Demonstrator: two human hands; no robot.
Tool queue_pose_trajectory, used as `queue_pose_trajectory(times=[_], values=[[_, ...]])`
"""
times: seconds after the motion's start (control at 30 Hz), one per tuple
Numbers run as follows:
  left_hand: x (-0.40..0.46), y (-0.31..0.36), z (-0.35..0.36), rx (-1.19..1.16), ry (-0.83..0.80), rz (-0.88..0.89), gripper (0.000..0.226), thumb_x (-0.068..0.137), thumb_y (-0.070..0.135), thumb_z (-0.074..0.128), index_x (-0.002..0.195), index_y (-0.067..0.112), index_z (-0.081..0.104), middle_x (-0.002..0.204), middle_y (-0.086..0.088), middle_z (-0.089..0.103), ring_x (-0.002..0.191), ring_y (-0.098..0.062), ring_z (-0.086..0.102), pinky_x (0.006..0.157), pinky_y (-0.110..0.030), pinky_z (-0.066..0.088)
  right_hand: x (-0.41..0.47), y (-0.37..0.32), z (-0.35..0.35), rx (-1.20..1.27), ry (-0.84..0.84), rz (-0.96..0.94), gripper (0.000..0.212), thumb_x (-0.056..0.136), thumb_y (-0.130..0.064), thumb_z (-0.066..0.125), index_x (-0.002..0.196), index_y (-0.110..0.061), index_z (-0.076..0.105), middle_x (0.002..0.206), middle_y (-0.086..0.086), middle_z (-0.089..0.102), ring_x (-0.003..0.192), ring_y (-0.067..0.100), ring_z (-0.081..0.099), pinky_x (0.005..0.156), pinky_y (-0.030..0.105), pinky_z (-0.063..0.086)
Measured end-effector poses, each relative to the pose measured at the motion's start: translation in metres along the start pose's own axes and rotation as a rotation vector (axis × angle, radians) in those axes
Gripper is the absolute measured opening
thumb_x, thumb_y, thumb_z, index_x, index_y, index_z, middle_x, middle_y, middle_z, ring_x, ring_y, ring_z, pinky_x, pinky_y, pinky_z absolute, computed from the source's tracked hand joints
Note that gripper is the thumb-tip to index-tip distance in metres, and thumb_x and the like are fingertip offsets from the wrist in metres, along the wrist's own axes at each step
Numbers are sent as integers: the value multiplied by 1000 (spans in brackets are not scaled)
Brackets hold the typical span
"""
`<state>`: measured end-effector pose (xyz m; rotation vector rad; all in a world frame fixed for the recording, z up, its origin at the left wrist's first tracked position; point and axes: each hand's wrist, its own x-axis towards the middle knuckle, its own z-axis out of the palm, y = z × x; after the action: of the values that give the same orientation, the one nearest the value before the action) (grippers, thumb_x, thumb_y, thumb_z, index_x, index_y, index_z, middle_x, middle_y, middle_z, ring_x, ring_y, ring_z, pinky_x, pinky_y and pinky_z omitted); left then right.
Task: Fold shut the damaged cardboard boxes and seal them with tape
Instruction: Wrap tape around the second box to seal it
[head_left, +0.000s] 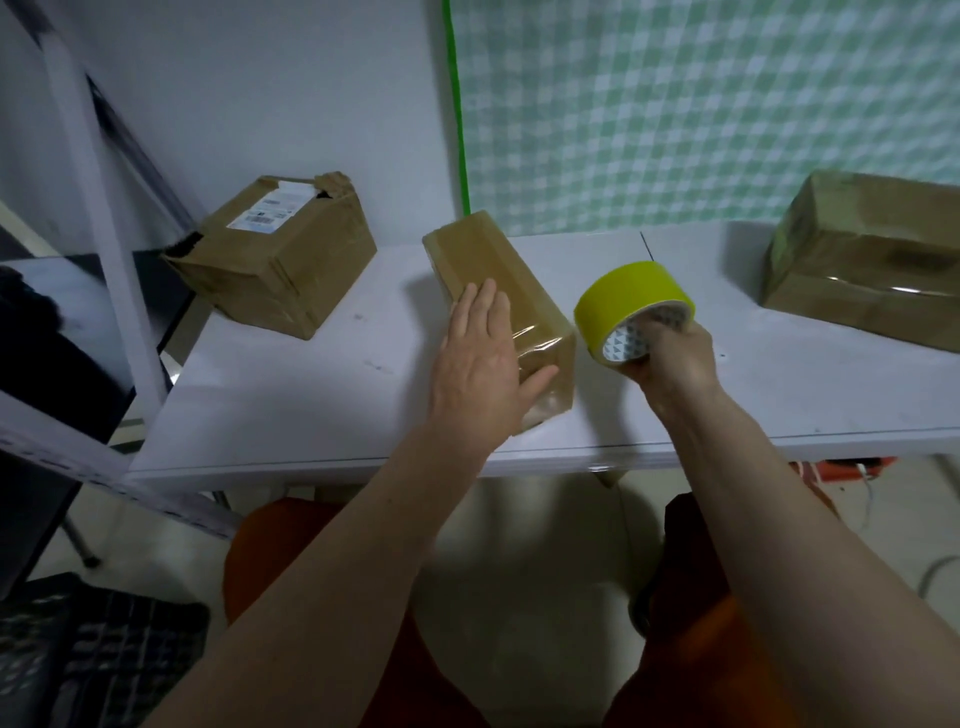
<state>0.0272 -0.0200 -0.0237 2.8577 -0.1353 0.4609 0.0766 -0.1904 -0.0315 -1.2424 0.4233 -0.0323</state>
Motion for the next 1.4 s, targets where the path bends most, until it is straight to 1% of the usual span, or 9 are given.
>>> queue_pose_trajectory(times=[0.23,0.37,0.5,0.63,0.77,0.9,1.03,1.23,1.4], values=[[9,8,-19,104,-127,-30,95,73,63,64,148,44,10,140,-20,30,134,-36,28,110,-49,25,-8,8,13,-52,-57,72,15,81,7,63,81,-6,57,80,13,61,70,24,63,58,35,56],[-3,1,-15,42,-76,-95,78,73,46,75,137,38,32,141,-19,23,137,-38,22,98,-48,43,-16,21,18,-66,-117,127,7,85,-9,64,89,-12,59,89,11,65,82,24,64,75,37,54],[-15,-17,-12,-188,15,-165,74,67,37,82,131,34,43,151,-14,17,139,-34,17,102,-47,39,-26,26,28,-199,-289,206,14,89,-26,61,99,-16,62,90,4,67,79,19,62,66,31,50],[-14,-26,-3,-401,102,-216,73,63,31,85,125,23,48,151,-10,24,139,-29,24,110,-40,29,-29,12,42,-346,-243,20,11,89,-19,60,79,-16,62,83,7,65,68,16,58,65,31,45],[-14,-26,13,-307,71,-223,83,66,38,83,134,13,43,156,-9,24,144,-25,21,115,-46,23,-28,10,49,-566,-224,-162,11,89,-17,58,82,-11,63,84,11,64,78,24,59,66,34,46],[-24,-41,25,-274,-2,-191,92,72,37,81,145,7,34,154,-8,31,146,-24,16,118,-35,17,-28,19,46,-808,-192,-295,27,78,-18,47,93,-6,66,96,18,68,90,35,62,79,44,51],[-30,-53,27,-206,-85,-210,90,78,46,73,149,12,28,159,1,20,148,-17,5,116,-26,7,-21,16,34,-789,-106,-376,27,82,2,44,100,-4,63,98,16,64,92,30,58,78,37,47],[-18,-41,29,-127,-91,-169,90,77,51,70,146,10,30,157,-5,24,147,-19,10,117,-27,-1,-20,38,38,-550,-79,-232,9,83,-6,62,87,-13,60,85,8,63,82,24,60,72,35,51],[-16,-38,32,-237,-112,-229,104,77,43,75,152,14,10,157,1,23,145,-21,15,115,-27,14,-13,28,31,-565,-30,-298,19,84,3,49,85,-13,59,83,9,60,79,20,57,68,28,45]])
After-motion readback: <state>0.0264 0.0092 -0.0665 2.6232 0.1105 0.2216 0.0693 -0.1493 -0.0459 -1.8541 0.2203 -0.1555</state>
